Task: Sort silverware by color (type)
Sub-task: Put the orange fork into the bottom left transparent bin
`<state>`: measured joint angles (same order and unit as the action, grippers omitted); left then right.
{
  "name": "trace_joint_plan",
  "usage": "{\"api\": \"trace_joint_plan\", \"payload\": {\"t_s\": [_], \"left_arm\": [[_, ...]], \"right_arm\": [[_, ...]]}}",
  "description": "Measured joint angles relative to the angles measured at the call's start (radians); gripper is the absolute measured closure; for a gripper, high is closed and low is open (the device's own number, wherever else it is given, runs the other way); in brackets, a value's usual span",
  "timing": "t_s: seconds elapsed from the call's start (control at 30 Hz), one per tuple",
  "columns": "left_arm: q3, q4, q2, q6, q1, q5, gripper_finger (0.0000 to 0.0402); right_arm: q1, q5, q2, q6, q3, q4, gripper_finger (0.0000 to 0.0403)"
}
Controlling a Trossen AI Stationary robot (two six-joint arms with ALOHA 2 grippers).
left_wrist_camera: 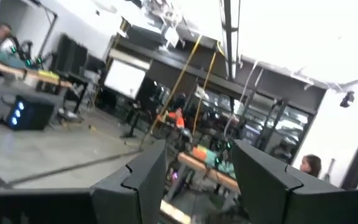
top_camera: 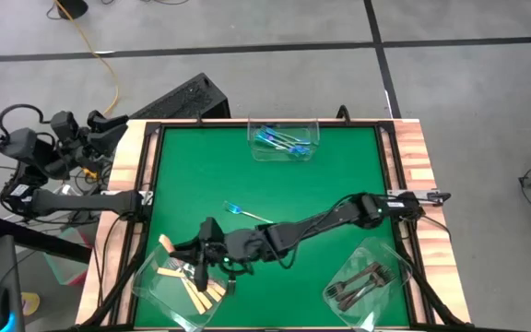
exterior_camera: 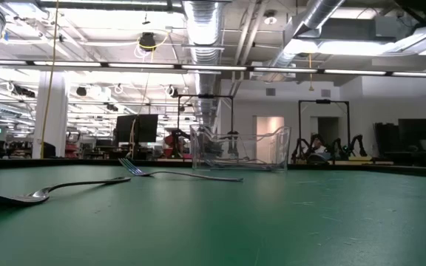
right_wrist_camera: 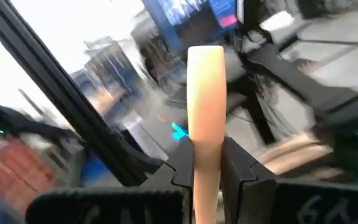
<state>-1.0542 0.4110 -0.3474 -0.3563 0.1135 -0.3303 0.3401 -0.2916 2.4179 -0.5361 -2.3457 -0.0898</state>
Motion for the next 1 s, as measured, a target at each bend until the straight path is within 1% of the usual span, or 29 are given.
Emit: {"api": "trace_joint_plan", "payload": {"t_s": [0.03, 0.07, 0.13, 0.2, 0.57, 0.73, 1.0], "left_arm": [[0.000, 0.015, 0.004, -0.004, 0.000, 0.006, 0.0235], [0.000, 0.026, 0.007, -0.005, 0.000, 0.010, 0.0235], [0.001, 0.046, 0.014, -0.006, 0.000, 0.014, 0.0235], [0.001, 0.063, 0.021, -0.006, 0.000, 0.020, 0.0235], [0.001, 0.141, 0.021, -0.008, 0.000, 0.032, 0.0235], [0.001, 0.155, 0.021, -0.007, 0.000, 0.030, 0.0235], [0.001, 0.192, 0.021, -0.007, 0.000, 0.003, 0.0235]], "right_arm": [[0.002, -0.005, 0.000, -0.039, 0.046, -0.078, 0.0357], [0.006, -0.018, 0.001, -0.074, 0.074, -0.092, 0.0357], [0.012, -0.048, 0.004, -0.135, 0.097, -0.061, 0.0357], [0.017, -0.056, 0.022, -0.161, 0.092, -0.037, 0.0359], [0.042, -0.046, 0.070, -0.175, 0.092, 0.009, 0.0359], [0.039, -0.017, 0.108, -0.201, 0.094, 0.053, 0.0359], [0.016, 0.091, 0.140, -0.216, 0.095, 0.068, 0.0359]]}}
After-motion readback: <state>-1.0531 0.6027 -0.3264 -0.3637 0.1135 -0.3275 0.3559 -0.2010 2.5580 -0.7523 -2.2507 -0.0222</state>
